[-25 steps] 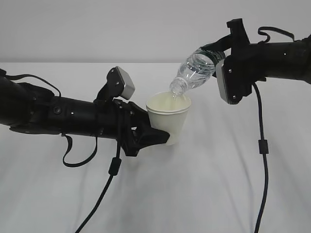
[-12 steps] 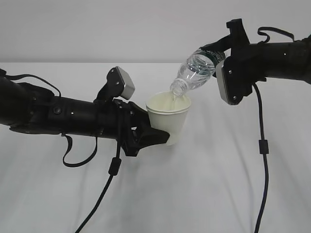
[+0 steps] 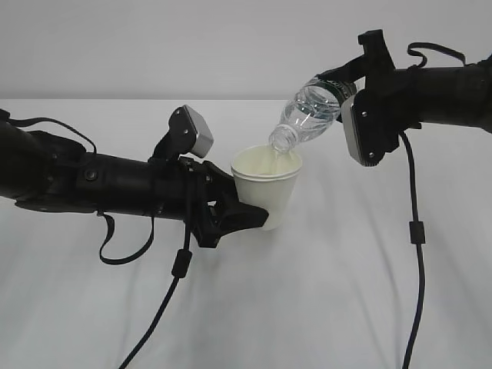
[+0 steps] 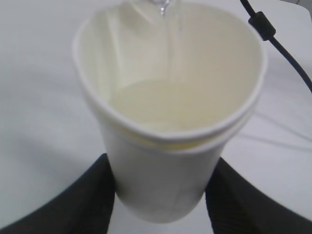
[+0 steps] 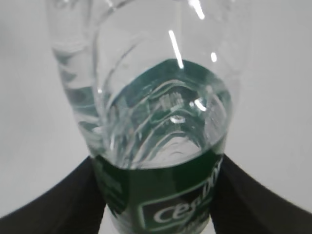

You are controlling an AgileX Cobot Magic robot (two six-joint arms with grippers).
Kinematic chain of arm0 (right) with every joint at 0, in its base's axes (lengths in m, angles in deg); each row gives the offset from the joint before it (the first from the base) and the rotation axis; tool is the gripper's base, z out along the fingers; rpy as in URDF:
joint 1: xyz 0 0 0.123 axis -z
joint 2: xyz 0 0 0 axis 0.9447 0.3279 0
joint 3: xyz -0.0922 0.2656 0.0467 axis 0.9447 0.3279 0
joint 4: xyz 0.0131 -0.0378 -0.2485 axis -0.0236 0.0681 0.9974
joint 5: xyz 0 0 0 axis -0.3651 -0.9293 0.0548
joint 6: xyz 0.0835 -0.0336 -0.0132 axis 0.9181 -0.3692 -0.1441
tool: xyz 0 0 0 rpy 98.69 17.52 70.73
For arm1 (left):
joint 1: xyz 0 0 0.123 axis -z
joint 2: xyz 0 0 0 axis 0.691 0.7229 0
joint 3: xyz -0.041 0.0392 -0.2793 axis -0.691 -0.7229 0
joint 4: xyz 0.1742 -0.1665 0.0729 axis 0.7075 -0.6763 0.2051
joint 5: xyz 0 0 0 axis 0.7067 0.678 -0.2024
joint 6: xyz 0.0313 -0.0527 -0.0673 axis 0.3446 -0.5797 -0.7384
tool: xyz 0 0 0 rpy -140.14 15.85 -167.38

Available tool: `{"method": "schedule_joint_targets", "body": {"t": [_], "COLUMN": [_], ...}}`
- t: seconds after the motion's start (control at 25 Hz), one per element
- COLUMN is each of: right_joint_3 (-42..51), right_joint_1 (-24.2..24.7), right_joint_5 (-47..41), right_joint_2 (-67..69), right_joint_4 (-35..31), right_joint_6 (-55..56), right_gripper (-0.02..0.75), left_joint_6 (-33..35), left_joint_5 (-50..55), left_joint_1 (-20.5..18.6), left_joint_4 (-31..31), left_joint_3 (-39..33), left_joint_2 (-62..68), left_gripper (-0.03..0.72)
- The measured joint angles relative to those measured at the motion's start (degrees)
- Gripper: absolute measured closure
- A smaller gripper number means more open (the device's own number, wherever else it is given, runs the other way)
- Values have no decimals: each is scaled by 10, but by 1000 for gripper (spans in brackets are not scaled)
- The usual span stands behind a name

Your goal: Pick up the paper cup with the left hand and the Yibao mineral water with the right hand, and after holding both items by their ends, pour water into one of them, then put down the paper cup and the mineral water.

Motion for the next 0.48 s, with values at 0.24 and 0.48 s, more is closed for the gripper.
{"method": "schedule_joint_targets", "body": {"t": [0.24,0.48], "right_joint_3": [0,0], "right_joint_1": [0,0], "right_joint_5": [0,0], "right_joint_2": [0,0], "right_joint_4": [0,0], "right_joint_6": [0,0], "right_gripper": [293,293], "left_joint_6": [0,0], "left_joint_5": [0,0], "left_joint_1": [0,0], "left_joint_4": [0,0], "left_joint_3": [0,0], "left_joint_2": [0,0], "left_gripper": [295,295]}}
